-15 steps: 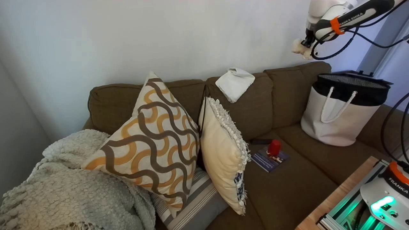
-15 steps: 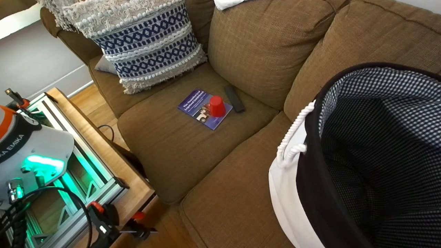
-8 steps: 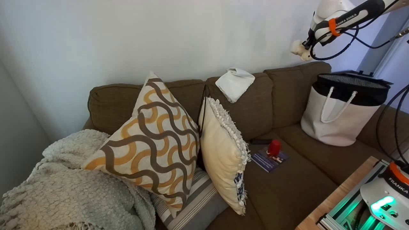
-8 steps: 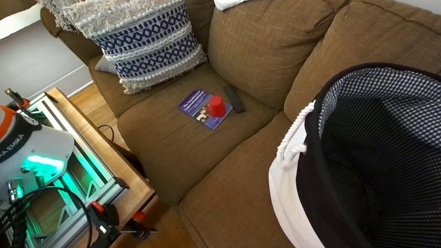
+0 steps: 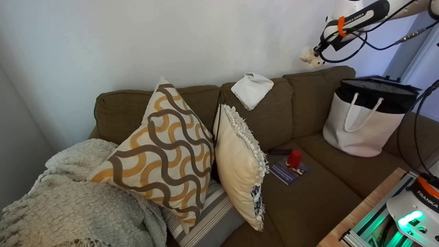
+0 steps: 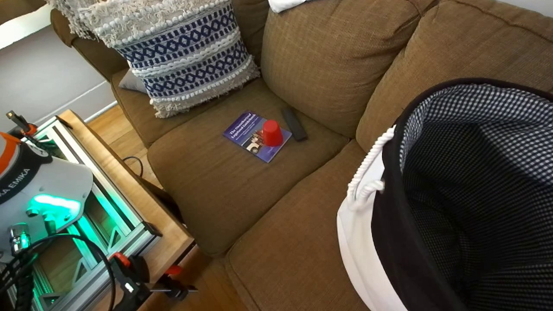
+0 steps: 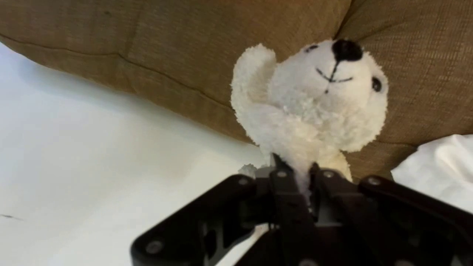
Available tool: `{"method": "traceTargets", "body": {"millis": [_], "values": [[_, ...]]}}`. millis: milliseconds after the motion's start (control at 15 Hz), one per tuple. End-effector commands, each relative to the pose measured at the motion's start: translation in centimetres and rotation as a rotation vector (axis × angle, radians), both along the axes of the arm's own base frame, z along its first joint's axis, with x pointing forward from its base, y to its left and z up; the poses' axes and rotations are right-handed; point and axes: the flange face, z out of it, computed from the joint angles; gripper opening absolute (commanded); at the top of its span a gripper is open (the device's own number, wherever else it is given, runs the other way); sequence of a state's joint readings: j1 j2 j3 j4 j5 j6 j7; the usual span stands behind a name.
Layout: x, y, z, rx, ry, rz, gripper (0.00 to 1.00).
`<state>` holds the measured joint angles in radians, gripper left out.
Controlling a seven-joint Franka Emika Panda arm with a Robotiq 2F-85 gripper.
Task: Pick up the plush toy from the sofa seat and place it on top of the sofa back
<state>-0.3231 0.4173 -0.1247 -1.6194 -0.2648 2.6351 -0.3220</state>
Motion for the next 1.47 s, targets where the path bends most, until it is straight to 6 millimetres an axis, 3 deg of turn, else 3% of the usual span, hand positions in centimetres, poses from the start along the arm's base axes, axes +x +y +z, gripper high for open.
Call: {"method": "traceTargets", "body": {"millis": [0,667,1000,1400], "values": [[4.4,-1.7,-2.3,0.09,0.037,0.126,0.03],[11.1,-2.0,-6.8,0.089,0.132,0.281,0.03],[12.9,-1.4,-8.1,0.059,0.116,0.413,0.03],[13.7,0.4,-10.2,0.102,0.147,0.543,0.03]]}}
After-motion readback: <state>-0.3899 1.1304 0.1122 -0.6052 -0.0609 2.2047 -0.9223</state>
